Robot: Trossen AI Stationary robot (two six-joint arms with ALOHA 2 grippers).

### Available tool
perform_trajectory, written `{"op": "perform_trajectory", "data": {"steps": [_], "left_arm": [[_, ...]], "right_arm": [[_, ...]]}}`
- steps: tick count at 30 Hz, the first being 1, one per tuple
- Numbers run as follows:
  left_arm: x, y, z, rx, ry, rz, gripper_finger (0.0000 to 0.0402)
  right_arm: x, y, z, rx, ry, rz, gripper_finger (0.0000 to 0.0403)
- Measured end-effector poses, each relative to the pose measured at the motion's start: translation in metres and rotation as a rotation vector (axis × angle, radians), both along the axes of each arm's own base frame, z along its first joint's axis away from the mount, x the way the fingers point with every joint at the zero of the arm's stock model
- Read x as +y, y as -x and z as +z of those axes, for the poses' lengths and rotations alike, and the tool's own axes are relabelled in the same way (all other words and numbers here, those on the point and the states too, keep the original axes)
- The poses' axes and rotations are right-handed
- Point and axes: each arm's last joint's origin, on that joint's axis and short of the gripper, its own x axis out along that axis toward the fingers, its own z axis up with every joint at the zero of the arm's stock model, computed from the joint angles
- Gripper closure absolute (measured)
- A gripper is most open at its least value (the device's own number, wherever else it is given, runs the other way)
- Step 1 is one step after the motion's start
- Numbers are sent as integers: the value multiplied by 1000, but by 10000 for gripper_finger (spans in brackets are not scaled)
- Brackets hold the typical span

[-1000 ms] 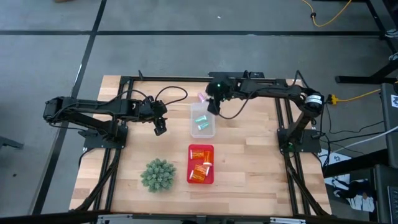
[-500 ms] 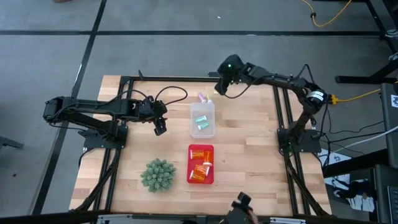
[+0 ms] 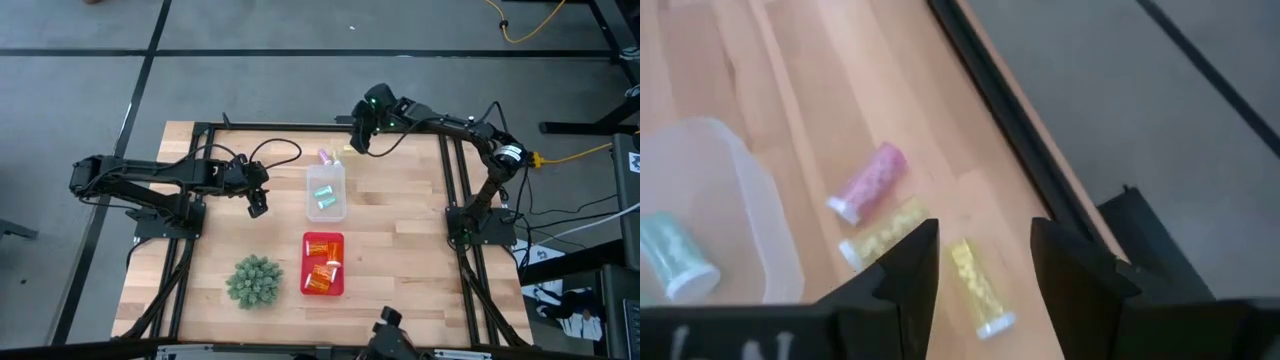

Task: Pick and place medicine bottles into bin by pill shape (circle, oval)
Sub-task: Put the right small yellow pill bottle into the transparent bin

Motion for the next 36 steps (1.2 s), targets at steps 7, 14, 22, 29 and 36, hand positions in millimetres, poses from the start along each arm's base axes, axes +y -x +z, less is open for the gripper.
{"op": "perform_trajectory", "data": {"steps": [7,14,22,29,36], "left_arm": [[0,0,0,-2,2,3,228],[0,0,0,-2,2,4,228],[0,0,0,-2,3,4,228],[0,0,0,-2,3,4,228],[0,0,0,-2,3,4,228]], "right_arm": [[-2,1,-7,76,40,-31,241],[-3,0,-6,76,64,-23,236],[-4,-2,-4,37,57,-59,138],[-5,-3,-5,30,59,-62,88],[-11,-10,-35,111,45,-16,86]]}}
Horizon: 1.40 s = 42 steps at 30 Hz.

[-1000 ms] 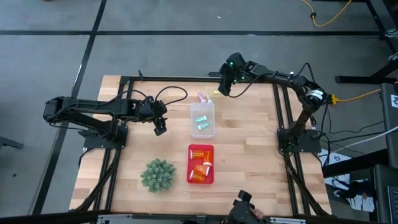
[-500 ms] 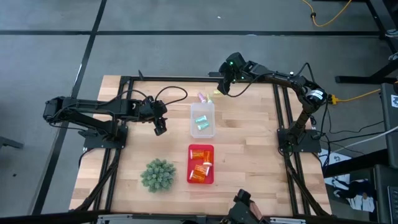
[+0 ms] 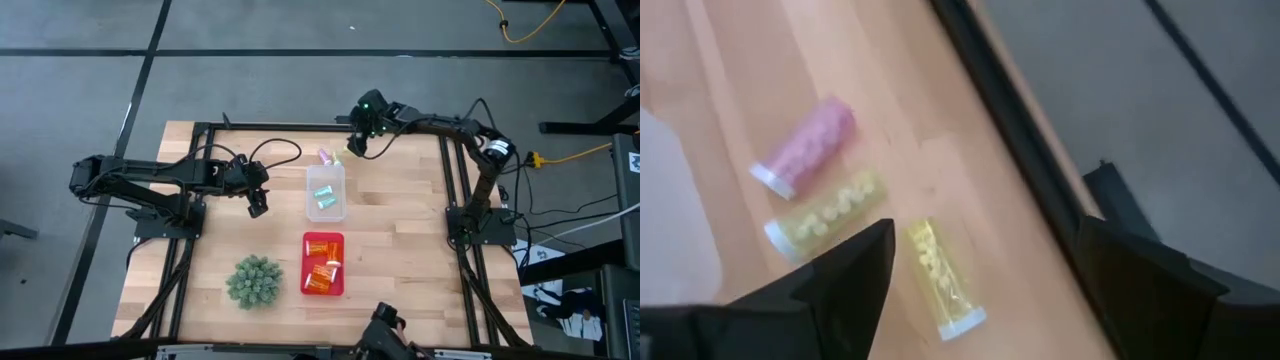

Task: Pick and place medicine bottles into bin by pill shape (circle, oval)
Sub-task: Put the right small yellow pill bottle into the transparent bin

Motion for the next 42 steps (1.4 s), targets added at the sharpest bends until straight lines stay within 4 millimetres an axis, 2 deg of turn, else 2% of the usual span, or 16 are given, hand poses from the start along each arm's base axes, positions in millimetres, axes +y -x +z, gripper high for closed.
{"op": "perform_trajectory", "data": {"steps": [3,10,16,23,27,38,42], "left_arm": [[0,0,0,0,0,0,228],[0,0,0,0,0,0,228],[0,0,0,-1,1,2,228],[0,0,0,-1,2,2,228],[0,0,0,-1,2,2,228],[0,0,0,-1,2,2,228],[0,0,0,-1,2,2,228]], "right_arm": [[-2,-3,-16,43,-21,15,86],[-2,-6,-37,95,-51,138,86],[-5,-8,-66,156,-105,142,86],[-4,-8,-71,173,-123,128,94],[-4,-7,-72,174,-145,107,132],[-4,-7,-72,148,-191,22,304],[-4,-7,-70,140,-202,-2,315]]}}
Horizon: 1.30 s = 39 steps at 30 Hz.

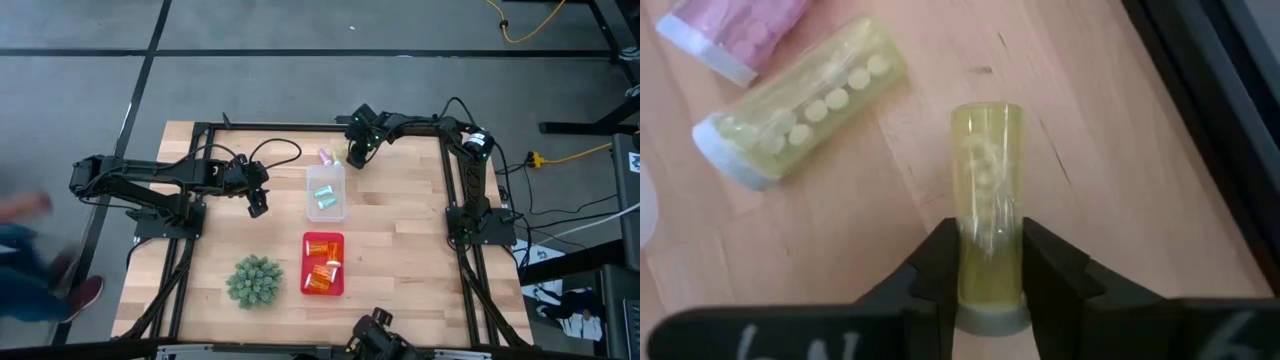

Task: Pick and place medicine bottles into bin by pill shape (circle, oval)
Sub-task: Put the right small yellow pill bottle into the transparent bin

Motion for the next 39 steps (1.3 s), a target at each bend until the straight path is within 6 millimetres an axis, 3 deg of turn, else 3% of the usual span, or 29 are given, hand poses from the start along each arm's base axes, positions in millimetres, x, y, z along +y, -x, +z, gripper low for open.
{"op": "perform_trajectory", "data": {"steps": [3,10,18,25,34,39], "left_arm": [[0,0,0,0,0,0,228],[0,0,0,0,0,0,228],[0,0,0,-9,11,18,228],[0,0,0,-9,11,18,228],[0,0,0,-9,12,19,228],[0,0,0,-10,12,20,228]], "right_arm": [[0,2,8,-1,22,-33,316],[7,5,49,-63,96,-66,303],[38,-1,84,-260,-108,18,307],[79,-21,81,-263,-292,133,307],[133,-47,82,-269,-307,268,303],[148,-54,83,-269,-265,307,271]]}}
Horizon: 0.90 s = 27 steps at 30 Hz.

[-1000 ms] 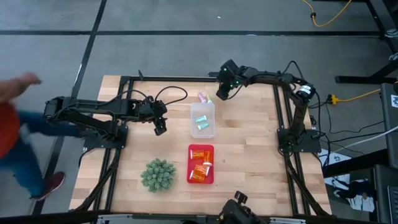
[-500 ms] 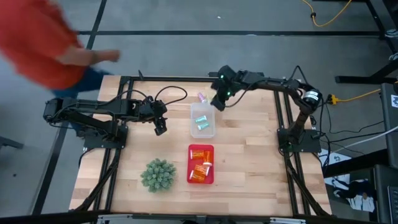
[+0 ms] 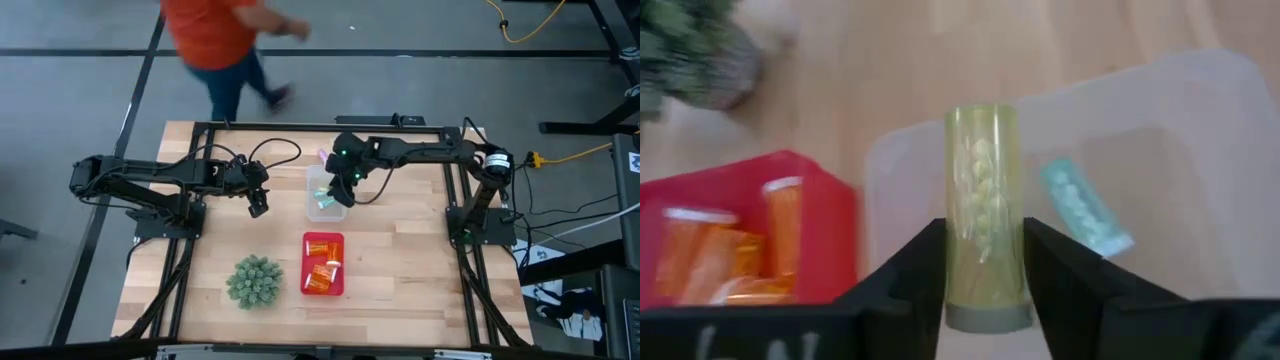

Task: Pick and place medicine bottles into bin by pill shape (circle, oval)
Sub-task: Put the right small yellow pill bottle into the transparent bin, then put the small yellow pill bottle into the transparent bin

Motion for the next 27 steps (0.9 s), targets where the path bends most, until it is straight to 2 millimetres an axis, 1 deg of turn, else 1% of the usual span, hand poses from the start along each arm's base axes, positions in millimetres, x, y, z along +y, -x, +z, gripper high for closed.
{"op": "perform_trajectory", "data": {"steps": [3,6,12,19,24,27], "left_arm": [[0,0,0,0,0,0,228],[0,0,0,0,0,0,228],[0,0,0,0,0,0,228],[0,0,0,0,0,0,228],[0,0,0,0,0,0,228],[0,0,0,0,0,0,228]], "right_arm": [[2,-1,-1,16,43,-22,244],[2,-1,-1,18,48,-24,224],[-3,0,0,7,54,-35,215],[-27,3,4,-52,80,-100,215],[-50,7,7,-86,208,-177,215],[-66,12,9,-98,237,-236,215]]}}
